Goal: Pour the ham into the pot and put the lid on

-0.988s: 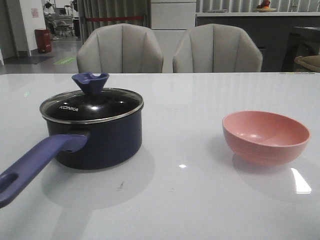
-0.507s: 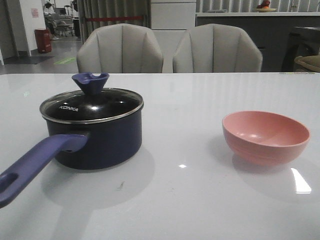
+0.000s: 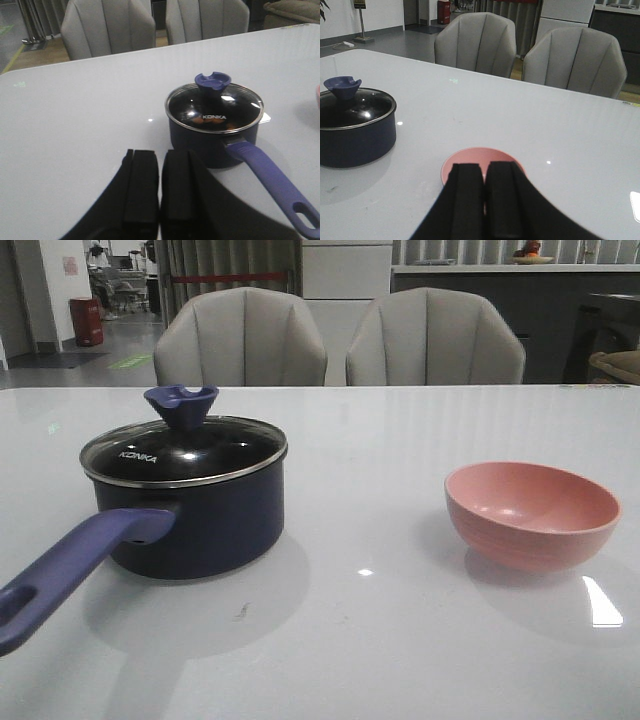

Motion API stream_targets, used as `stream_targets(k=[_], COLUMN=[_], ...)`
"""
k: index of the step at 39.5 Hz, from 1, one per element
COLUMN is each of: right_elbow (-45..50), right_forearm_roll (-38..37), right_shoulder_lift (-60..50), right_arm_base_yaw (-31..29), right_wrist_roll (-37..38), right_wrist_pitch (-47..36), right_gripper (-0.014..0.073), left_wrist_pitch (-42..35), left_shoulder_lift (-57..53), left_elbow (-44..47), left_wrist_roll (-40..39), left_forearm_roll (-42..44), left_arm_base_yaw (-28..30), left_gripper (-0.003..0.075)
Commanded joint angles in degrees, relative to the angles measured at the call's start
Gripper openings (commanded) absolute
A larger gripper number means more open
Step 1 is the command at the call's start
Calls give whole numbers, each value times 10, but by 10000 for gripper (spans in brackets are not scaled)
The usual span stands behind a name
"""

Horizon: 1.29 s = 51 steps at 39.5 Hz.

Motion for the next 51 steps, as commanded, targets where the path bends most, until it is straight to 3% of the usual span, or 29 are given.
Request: stream_targets(k=[1, 7, 12, 16, 24, 51], right_elbow=[-16, -16, -16, -16, -16, -16], right_forearm_roll=[-1, -1, -1, -1, -1, -1], right_shoulder_lift=[6, 6, 6, 6, 6, 6], right_arm_base_yaw=[2, 2, 2, 2, 2, 2], right_wrist_roll=[-5, -5, -5, -5, -5, -5], right_wrist_pitch=[-44, -44, -44, -44, -44, -44], right_gripper=[155, 155, 155, 155, 155, 155], left_wrist_pitch=[-111, -248, -353, -391, -371, -374], left_shoulder_lift=[8, 8, 8, 8, 8, 8], left_elbow=[14, 93, 163, 199, 223, 223], left_wrist_roll=[-1, -1, -1, -1, -1, -1], left_forearm_roll=[28, 31, -38, -83, -96, -96], left_arm_base_yaw=[3, 39, 90, 129, 162, 162], left_gripper=[113, 113, 113, 113, 113, 113])
